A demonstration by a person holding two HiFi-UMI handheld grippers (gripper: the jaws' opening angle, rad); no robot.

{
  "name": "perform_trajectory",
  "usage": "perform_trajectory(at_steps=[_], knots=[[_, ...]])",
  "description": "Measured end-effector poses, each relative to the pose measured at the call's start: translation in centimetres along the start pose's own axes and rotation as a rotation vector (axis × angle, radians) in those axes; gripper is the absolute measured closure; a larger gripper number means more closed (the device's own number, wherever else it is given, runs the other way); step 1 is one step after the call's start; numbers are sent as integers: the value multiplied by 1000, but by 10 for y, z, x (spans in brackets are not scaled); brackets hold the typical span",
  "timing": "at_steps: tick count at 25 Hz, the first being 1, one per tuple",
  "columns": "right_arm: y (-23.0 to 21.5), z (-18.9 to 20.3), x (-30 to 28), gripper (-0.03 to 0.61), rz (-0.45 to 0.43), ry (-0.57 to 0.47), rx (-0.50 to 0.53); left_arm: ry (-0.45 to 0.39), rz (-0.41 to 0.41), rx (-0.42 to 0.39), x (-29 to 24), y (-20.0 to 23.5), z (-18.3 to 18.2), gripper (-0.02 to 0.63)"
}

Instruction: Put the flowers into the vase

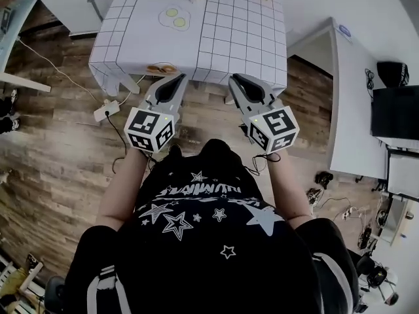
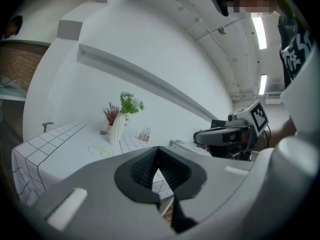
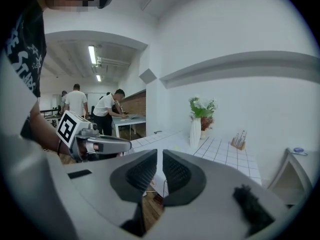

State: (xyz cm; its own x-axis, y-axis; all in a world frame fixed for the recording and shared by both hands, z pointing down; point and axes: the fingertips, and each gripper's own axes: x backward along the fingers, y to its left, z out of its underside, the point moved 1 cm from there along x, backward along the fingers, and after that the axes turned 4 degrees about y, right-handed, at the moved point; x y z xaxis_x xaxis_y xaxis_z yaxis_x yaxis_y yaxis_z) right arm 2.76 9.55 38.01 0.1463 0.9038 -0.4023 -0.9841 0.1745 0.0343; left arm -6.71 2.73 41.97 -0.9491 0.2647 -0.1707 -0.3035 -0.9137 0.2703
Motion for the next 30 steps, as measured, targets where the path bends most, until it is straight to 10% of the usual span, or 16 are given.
perform_trajectory(at_steps=[30], knots=[[-102,74,180,566,-138,-122,-66,-21,-162,-141,-63,-228,17,604]])
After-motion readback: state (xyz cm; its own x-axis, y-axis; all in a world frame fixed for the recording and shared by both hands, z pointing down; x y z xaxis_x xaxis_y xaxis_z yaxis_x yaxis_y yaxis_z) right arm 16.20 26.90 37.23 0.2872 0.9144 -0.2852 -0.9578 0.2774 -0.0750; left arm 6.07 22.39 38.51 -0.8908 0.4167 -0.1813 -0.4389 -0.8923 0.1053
